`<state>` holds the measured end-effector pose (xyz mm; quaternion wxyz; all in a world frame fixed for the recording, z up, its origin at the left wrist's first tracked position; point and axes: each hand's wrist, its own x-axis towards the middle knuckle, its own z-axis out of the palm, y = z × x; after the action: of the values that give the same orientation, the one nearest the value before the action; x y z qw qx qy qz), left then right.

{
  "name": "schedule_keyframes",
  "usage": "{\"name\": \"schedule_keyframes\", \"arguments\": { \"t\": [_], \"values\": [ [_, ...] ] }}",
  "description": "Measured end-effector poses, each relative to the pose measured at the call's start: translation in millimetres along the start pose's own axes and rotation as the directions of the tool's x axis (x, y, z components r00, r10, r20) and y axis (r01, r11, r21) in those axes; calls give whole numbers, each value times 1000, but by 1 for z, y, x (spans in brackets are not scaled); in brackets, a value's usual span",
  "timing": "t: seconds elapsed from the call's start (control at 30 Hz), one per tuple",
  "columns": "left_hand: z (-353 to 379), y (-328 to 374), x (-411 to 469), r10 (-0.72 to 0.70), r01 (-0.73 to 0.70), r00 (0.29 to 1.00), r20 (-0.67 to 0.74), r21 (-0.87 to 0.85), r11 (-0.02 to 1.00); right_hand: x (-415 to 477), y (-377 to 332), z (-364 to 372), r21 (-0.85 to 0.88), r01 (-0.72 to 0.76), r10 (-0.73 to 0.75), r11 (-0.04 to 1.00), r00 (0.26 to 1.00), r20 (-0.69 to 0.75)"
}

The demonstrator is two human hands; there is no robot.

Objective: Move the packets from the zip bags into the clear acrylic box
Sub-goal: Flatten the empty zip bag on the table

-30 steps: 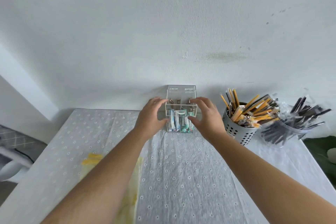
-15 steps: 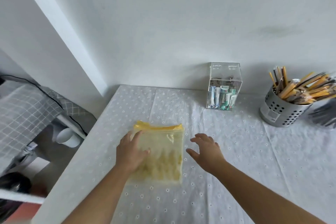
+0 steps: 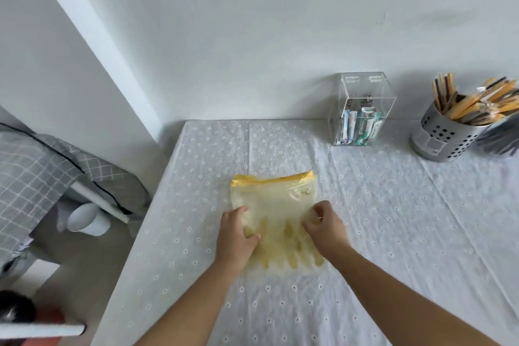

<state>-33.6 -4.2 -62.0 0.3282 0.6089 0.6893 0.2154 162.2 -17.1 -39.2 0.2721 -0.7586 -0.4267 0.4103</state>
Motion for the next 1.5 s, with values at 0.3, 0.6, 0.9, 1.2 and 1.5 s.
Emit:
{"name": "schedule_keyframes", "arguments": {
  "t": [0.3, 0.6, 0.9, 1.2, 1.5],
  "values": [
    [4, 62, -5, 42, 8, 984, 171, -282, 959, -31, 7, -64, 180, 66, -33, 981, 983, -183],
    [109, 184, -98, 357, -266, 839, 411, -262, 928, -127, 122, -206, 346, -64, 200, 936, 907, -371],
    [275, 281, -292, 469, -448, 541, 698, -233, 863, -302, 312, -334, 508, -161, 469, 846, 679, -565],
    [382, 288, -405, 345, -592, 272, 898, -126, 796, -401, 443, -336, 712, -267, 724, 649, 504, -471],
    [470, 207, -399, 9, -677, 173, 985, 112, 727, -386, 532, -244, 796, -456, 882, 399, 428, -197]
  ]
}}
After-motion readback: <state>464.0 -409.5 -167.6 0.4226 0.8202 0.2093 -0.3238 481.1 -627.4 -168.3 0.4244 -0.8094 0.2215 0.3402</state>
